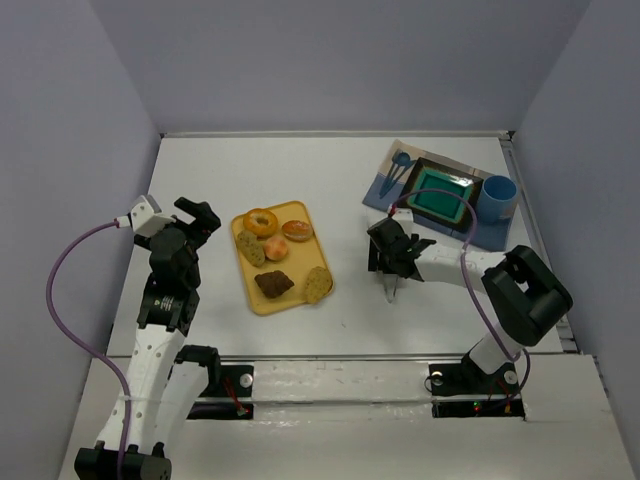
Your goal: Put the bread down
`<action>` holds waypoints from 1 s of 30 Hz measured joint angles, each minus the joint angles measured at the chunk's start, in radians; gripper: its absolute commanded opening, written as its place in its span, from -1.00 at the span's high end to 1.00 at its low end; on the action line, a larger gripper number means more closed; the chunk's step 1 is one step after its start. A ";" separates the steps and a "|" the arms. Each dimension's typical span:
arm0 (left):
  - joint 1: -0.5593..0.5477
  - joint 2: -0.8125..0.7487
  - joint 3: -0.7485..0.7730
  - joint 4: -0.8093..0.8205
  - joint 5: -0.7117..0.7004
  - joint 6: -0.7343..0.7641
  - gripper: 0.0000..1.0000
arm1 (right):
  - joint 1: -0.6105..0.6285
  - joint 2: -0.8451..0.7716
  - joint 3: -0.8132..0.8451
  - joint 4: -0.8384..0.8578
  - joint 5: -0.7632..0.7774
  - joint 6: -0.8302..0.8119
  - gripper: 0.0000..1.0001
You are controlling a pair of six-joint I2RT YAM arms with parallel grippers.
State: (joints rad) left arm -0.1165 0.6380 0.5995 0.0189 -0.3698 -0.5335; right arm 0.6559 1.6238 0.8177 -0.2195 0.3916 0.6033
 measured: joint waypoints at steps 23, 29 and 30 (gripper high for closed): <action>0.000 -0.050 -0.003 0.000 0.012 -0.004 -0.98 | 0.103 -0.484 -0.002 -0.189 -0.239 -0.163 0.49; 0.000 -0.061 -0.003 -0.001 0.022 -0.010 -0.98 | 0.103 -0.556 0.079 -0.279 -0.324 -0.209 0.41; 0.000 -0.063 -0.003 -0.001 0.023 -0.010 -0.98 | 0.103 -0.562 0.103 -0.294 -0.347 -0.219 0.41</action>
State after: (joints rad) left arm -0.1165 0.5747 0.5964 0.0181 -0.3466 -0.5438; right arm 0.7589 1.0622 0.9203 -0.5140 0.0448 0.3843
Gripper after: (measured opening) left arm 0.990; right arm 0.292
